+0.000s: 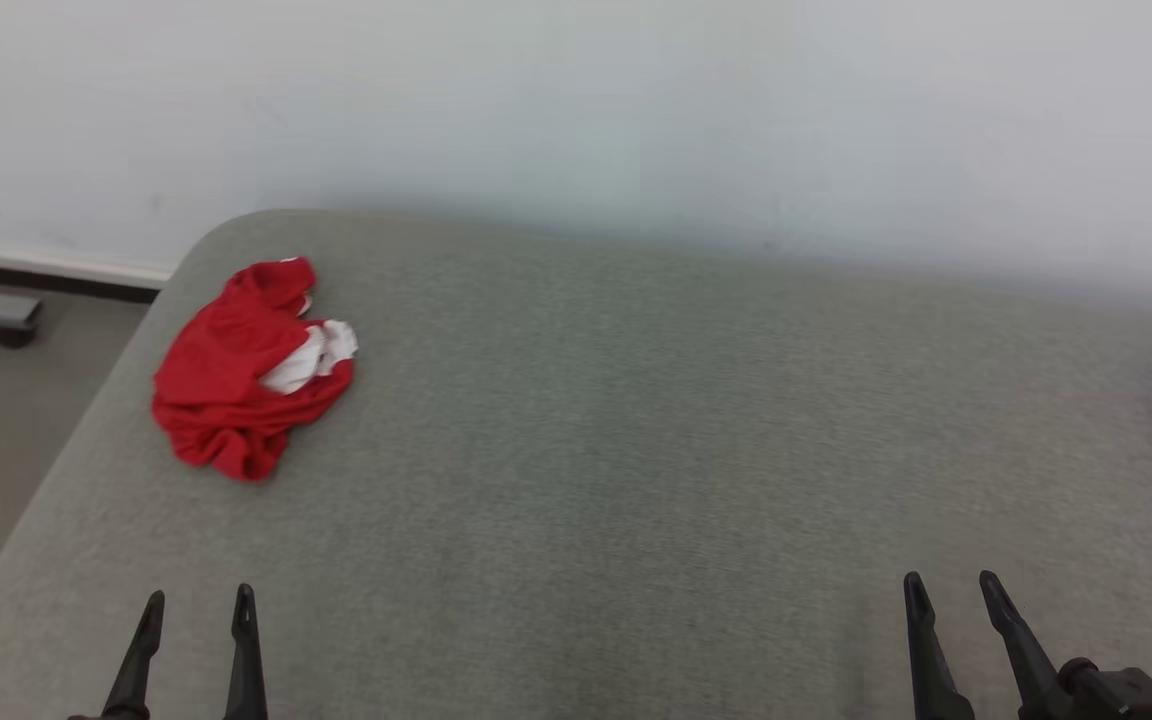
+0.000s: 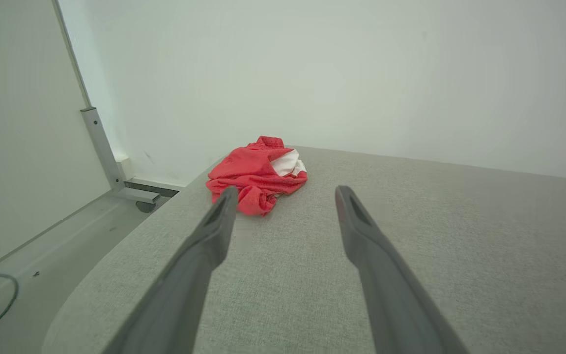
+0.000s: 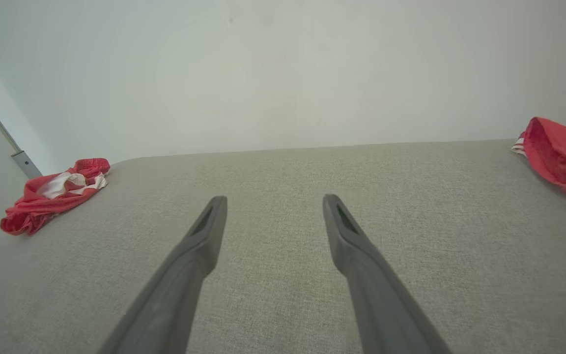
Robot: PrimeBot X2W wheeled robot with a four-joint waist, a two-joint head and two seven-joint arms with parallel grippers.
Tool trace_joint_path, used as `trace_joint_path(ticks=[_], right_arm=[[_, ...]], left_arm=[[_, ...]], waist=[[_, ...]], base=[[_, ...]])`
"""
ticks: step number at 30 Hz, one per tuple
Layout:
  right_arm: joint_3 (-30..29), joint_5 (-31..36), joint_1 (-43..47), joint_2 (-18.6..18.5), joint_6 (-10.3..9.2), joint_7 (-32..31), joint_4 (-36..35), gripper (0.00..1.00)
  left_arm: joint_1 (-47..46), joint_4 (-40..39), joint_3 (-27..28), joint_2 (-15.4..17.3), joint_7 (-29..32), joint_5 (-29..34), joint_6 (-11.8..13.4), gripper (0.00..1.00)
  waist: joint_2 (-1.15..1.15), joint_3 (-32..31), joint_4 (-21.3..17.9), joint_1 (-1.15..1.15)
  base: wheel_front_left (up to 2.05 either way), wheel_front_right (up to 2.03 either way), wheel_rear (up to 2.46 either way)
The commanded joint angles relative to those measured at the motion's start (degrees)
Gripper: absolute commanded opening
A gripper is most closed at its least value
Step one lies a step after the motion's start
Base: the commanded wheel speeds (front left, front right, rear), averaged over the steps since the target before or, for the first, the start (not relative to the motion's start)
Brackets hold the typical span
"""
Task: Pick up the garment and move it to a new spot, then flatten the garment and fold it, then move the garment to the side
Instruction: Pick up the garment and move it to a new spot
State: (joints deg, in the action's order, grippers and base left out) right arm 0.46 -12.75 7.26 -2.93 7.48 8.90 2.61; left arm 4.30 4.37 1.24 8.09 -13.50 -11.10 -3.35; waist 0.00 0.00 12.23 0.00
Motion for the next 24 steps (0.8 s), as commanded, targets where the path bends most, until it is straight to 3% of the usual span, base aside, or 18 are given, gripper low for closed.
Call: trace_joint_path(ticks=[1, 15, 24], right_arm=[[0.3, 0.35, -0.45, 0.06, 0.0, 0.07, 0.01, 1.0], [0.85, 1.79, -1.42, 0.05, 0.0, -0.95, -0.67, 1.0], [2.99, 1.81, -3.19, -0.81, 0.0, -2.03, -0.54, 1.0]], left_arm=[[-0.32, -0.06, 0.4, 0.21, 0.04, -0.72, 0.31, 1.0], [0.62, 0.71, 0.51, -0.3, -0.65, -1.5, 1.41, 1.0], [2.38, -0.68, 2.52, -0.52, -1.29, -2.59, 2.82, 1.0]], waist=[[0.0, 0.99, 6.06, 0.0], [0.0, 2.19, 17.17, 0.0], [0.0, 3.22, 18.16, 0.0]], base=[[0.0, 0.0, 0.0], [0.0, 0.0, 0.0], [0.0, 0.0, 0.0]])
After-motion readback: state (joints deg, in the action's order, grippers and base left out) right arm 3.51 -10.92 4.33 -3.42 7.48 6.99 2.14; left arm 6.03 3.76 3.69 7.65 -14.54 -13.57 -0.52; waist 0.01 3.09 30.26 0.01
